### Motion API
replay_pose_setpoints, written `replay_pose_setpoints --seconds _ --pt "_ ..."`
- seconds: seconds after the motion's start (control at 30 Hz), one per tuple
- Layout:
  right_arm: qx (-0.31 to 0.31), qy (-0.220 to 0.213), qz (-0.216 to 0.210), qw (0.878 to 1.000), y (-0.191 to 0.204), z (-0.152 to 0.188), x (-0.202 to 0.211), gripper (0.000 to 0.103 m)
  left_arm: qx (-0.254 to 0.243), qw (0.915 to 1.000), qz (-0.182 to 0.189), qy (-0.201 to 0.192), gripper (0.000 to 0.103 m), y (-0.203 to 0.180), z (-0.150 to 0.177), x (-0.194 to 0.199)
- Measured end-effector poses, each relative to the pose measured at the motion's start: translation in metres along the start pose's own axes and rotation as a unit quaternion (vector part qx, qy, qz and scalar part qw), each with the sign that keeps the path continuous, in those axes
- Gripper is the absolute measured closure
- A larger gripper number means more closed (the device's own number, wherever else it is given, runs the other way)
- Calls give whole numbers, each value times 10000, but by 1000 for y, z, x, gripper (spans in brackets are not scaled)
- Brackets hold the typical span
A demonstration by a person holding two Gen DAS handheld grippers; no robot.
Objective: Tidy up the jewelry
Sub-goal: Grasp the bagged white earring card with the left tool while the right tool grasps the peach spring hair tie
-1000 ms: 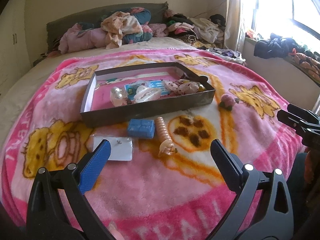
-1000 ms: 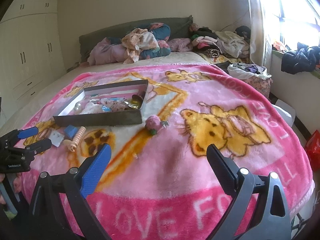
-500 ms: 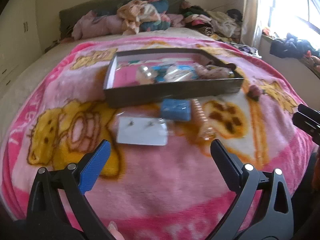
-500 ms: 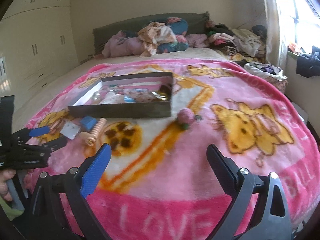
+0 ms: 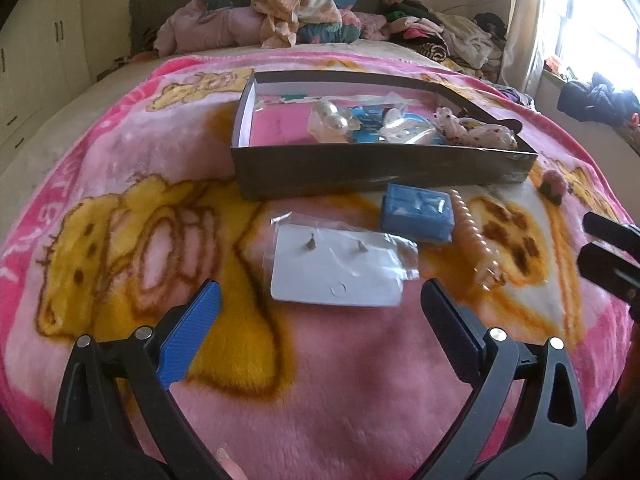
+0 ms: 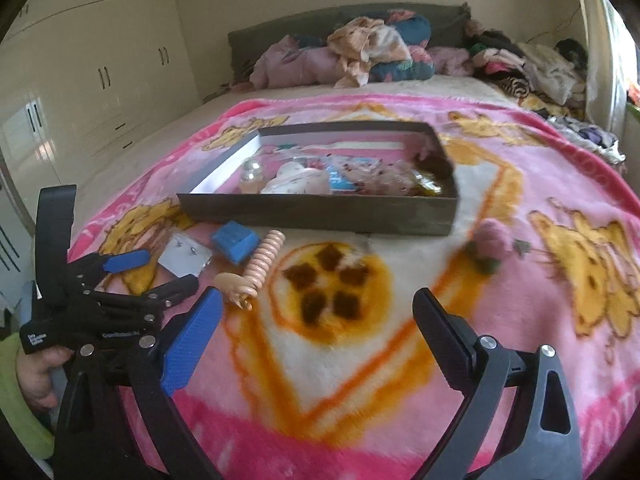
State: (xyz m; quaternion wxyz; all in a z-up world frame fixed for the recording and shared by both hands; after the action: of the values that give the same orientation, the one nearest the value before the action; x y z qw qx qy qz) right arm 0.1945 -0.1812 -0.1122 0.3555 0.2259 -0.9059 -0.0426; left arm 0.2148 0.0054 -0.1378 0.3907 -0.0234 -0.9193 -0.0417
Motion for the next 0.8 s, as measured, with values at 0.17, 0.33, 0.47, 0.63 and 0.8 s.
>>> replay_pose_setpoints --seconds 0.17,0.33,0.47,0.63,0.8 --pt "-90 223 -234 9994 6 -5 -24 22 78 9999 -20 89 24 4 -5 -11" --pt "-49 408 -484 9980 20 -6 -46 31 180 9998 14 73 51 14 -9 -12" --pt "19 549 -529 9971 28 -3 -62 39 308 9995 80 58 54 23 -12 -10" --pt "-49 477 -385 9981 27 -3 -68 60 331 9994 104 32 54 24 -13 -6" --pt "-210 310 -456 9983 16 -3 -60 82 364 9992 136 -28 54 25 -13 0"
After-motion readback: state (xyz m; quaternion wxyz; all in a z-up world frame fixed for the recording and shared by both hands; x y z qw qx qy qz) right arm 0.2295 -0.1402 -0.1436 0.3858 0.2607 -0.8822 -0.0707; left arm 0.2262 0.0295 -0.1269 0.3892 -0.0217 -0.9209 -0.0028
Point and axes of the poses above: each gripper's, at about its wrist camera, not at the fingertips, and x roughly against the way its jaws point, y to its left, z to its underside, the point moved 5 cm from there along -x, roughly the way its jaws point, and after that the axes turned 8 degrees about -z, right-handed, at the moved point
